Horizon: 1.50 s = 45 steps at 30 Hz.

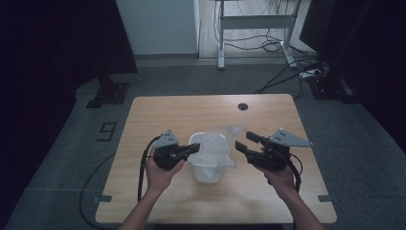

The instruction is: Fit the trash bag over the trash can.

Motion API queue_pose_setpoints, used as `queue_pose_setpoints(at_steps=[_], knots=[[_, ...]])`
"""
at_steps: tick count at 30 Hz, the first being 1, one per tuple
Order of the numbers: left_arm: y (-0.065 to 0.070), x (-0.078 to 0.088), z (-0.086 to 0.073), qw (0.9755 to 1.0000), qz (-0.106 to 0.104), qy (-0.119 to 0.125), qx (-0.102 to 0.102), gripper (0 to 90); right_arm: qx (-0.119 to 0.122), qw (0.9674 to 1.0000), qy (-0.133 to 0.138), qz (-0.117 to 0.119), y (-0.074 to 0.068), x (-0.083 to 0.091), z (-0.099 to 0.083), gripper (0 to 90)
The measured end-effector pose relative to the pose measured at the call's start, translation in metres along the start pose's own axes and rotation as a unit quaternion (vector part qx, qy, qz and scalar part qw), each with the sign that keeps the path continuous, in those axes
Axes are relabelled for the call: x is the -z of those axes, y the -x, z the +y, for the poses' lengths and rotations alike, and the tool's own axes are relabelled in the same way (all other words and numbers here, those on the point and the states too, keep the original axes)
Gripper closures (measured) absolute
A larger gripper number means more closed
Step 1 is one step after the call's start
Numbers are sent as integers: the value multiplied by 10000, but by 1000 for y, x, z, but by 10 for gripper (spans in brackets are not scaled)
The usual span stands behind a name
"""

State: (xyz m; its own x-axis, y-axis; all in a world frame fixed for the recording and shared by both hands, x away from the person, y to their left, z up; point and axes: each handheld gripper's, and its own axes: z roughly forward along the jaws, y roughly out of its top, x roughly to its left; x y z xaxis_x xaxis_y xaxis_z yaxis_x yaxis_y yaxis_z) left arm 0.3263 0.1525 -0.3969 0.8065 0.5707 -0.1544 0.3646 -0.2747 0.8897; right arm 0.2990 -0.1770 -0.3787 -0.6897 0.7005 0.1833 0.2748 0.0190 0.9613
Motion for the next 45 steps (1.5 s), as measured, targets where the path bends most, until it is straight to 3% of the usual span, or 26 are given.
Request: queue_pose_setpoints(at_steps=[2,8,12,14,18,24,25,28,29,30,33,35,38,45], knots=[[2,1,-1,10000,-3,47,-33,900,-30,9992,-183,345,-2,3,-3,488],[5,3,-4,9999,-2,81,-63,900,77,9948,-503,877,-11,-8,-8,514],[7,4,-6,9999,7,131,-70,900,65,9927,-514,1091,-18,-14,-1,493],[7,5,-7,9999,5,149,-76,900,170,9916,-569,1152,-24,-16,5,483],[7,5,-6,9998,-13,173,-53,900,475,9896,-813,1083,-35,-23,8,462],[8,5,-6,9998,-41,182,-33,900,733,9860,-1190,913,-39,-36,0,476],[9,4,-6,9998,-38,179,-30,900,986,9827,-1380,747,-40,-41,-3,503],[8,4,-6,9998,-46,182,-20,900,1118,9800,-1489,701,-41,-44,-6,581],[8,4,-7,9998,-36,170,-12,900,1279,9760,-1613,715,-43,-47,-9,634],[8,4,-7,9999,-30,161,-7,900,1303,9752,-1620,755,-44,-47,-9,610],[7,2,-9,9999,-44,145,10,900,1249,9781,-1482,761,-47,-45,-6,491],[9,2,-9,9999,-52,137,6,900,1110,9813,-1369,769,-48,-43,0,467],[11,1,-9,9999,-74,144,-14,900,994,9835,-1310,754,-48,-43,5,439],[12,1,-9,9998,-118,164,-28,900,942,9824,-1442,726,-51,-55,2,428]])
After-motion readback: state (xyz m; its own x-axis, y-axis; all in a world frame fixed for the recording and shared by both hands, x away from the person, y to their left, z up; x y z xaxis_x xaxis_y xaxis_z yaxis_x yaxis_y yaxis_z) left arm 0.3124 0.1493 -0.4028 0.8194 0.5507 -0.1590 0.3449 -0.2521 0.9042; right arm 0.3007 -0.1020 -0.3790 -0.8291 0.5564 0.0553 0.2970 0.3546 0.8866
